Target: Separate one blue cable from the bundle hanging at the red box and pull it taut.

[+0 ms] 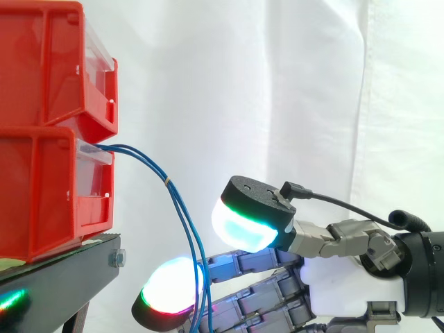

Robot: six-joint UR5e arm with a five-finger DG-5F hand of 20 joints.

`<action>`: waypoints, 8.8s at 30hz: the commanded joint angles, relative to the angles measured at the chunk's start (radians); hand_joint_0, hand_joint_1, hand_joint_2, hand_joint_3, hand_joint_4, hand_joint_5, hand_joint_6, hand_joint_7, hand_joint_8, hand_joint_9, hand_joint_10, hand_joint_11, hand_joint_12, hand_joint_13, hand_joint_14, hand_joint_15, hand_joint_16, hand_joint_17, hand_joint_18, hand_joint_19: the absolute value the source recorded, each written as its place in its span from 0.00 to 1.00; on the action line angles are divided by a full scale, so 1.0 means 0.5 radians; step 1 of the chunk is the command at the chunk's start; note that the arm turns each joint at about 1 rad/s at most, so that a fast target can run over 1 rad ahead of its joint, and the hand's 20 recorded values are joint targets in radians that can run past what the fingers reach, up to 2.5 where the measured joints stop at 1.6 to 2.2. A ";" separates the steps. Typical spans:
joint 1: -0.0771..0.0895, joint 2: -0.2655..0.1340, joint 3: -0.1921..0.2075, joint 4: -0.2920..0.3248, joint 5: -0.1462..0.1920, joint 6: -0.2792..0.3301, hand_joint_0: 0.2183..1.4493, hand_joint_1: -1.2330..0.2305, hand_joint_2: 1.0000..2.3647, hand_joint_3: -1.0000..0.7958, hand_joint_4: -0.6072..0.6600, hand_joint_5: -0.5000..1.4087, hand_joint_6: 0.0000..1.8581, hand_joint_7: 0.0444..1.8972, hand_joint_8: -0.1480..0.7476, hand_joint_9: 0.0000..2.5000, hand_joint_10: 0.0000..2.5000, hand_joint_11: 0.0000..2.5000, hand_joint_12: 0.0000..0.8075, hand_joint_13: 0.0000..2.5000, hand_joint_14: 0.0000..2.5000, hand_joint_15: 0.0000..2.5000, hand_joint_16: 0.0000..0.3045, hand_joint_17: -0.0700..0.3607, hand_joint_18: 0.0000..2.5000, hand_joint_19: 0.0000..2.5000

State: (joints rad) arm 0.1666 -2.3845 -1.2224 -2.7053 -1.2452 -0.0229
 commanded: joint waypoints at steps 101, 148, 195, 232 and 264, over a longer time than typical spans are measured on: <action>0.066 0.179 0.128 -0.213 0.229 0.101 0.39 0.28 0.00 0.31 0.50 0.17 0.49 0.49 0.55 0.31 0.01 0.19 0.44 0.30 0.01 0.14 0.13 0.37 0.27 0.14; 0.075 0.136 0.128 -0.170 0.217 0.141 0.33 0.18 0.00 0.28 0.55 0.19 0.48 0.58 0.54 0.38 0.01 0.27 0.44 0.32 0.01 0.17 0.15 0.40 0.30 0.19; 0.075 0.136 0.128 -0.173 0.211 0.138 0.36 0.21 0.00 0.28 0.56 0.18 0.49 0.55 0.54 0.39 0.01 0.36 0.45 0.31 0.01 0.18 0.15 0.40 0.30 0.19; 0.075 0.136 0.128 -0.179 0.211 0.141 0.32 0.31 0.01 0.55 0.49 0.20 0.51 0.61 0.60 0.45 0.01 0.37 0.50 0.34 0.01 0.19 0.18 0.45 0.34 0.19; 0.075 0.136 0.125 -0.179 0.211 0.144 0.32 0.35 0.01 0.43 0.59 0.19 0.50 0.59 0.57 0.41 0.01 0.37 0.47 0.31 0.01 0.19 0.16 0.42 0.29 0.21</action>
State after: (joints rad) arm 0.2038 -2.3163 -1.1597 -2.7949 -1.1397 0.0489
